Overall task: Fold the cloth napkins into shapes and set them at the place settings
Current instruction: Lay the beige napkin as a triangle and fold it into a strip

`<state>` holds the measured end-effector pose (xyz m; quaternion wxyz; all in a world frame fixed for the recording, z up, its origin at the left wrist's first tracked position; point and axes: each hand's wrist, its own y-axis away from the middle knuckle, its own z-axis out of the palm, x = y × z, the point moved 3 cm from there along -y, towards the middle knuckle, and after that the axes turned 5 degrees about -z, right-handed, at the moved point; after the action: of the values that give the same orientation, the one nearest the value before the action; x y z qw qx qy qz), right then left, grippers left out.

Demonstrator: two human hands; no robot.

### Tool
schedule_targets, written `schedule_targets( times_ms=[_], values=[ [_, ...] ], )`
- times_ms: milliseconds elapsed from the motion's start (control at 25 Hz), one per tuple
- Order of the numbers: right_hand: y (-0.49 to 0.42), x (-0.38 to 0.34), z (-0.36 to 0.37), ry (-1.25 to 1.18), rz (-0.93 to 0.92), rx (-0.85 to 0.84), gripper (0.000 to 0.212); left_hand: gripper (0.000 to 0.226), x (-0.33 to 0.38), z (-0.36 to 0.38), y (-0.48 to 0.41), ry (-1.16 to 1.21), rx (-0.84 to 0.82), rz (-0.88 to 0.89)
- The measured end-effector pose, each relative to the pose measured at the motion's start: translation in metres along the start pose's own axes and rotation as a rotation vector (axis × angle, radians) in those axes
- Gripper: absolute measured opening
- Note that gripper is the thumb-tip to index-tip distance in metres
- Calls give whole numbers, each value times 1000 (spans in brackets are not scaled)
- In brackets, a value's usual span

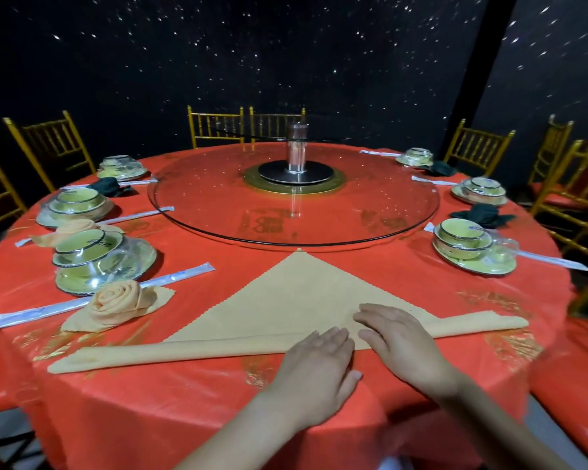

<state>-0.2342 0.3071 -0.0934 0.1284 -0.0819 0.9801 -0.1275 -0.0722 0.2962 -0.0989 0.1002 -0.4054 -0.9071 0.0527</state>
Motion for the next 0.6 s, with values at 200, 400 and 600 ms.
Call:
schedule_targets(
  times_ms=[200,400,600],
  values=[
    [24,5,6,106,5,-270,119,51,-4,11,1,-9,51,13],
    [43,45,-14,89,133,-332,99,64,-8,8,0,8,101,54],
    [60,75,-26,138,228,-334,76,45,-10,14,2,8,79,67]
  ],
)
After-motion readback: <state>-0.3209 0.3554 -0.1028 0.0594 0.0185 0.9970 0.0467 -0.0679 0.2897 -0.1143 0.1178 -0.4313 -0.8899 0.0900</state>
